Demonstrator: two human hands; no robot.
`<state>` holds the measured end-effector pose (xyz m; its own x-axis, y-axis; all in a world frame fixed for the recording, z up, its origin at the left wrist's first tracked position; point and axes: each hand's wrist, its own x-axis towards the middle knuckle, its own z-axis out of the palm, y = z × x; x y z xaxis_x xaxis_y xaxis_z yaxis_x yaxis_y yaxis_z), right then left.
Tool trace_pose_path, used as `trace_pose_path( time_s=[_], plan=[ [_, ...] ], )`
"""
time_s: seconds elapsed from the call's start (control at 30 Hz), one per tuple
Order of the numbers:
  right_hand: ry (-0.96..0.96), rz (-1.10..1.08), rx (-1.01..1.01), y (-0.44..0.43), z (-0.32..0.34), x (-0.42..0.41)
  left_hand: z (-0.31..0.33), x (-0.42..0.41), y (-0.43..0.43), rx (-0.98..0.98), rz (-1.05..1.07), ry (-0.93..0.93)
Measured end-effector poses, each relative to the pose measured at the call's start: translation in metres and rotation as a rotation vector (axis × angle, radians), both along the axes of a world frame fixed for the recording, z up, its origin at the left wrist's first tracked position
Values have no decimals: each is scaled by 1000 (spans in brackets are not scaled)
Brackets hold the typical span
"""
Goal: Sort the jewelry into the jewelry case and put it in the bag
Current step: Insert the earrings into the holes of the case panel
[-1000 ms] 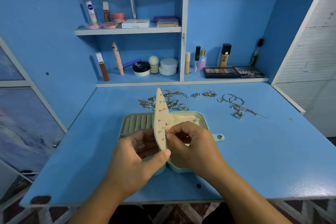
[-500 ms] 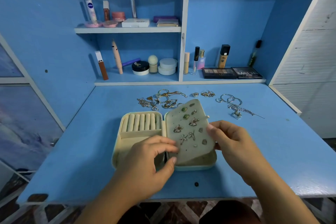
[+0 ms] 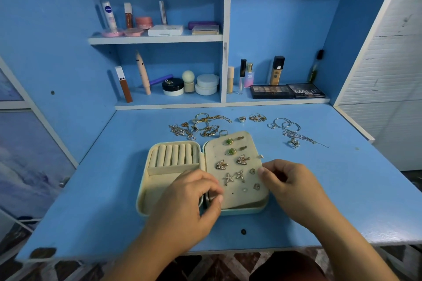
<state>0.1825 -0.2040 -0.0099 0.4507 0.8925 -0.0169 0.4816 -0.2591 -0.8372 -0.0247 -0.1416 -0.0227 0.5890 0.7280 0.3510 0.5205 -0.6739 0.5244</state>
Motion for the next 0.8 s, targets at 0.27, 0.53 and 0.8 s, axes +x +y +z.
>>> trace_pose_path(
  time_s=[0.27, 0.53, 0.8],
  plan=[
    [-14, -9, 4, 1, -2, 0, -3, 0, 2, -6, 9, -9],
    [-211, -22, -24, -2, -10, 0, -8, 0, 4, -15, 1, -7],
    [-351, -44, -44, 13, -3, 43, 3, -4, 13, -13, 47, 33]
  ],
)
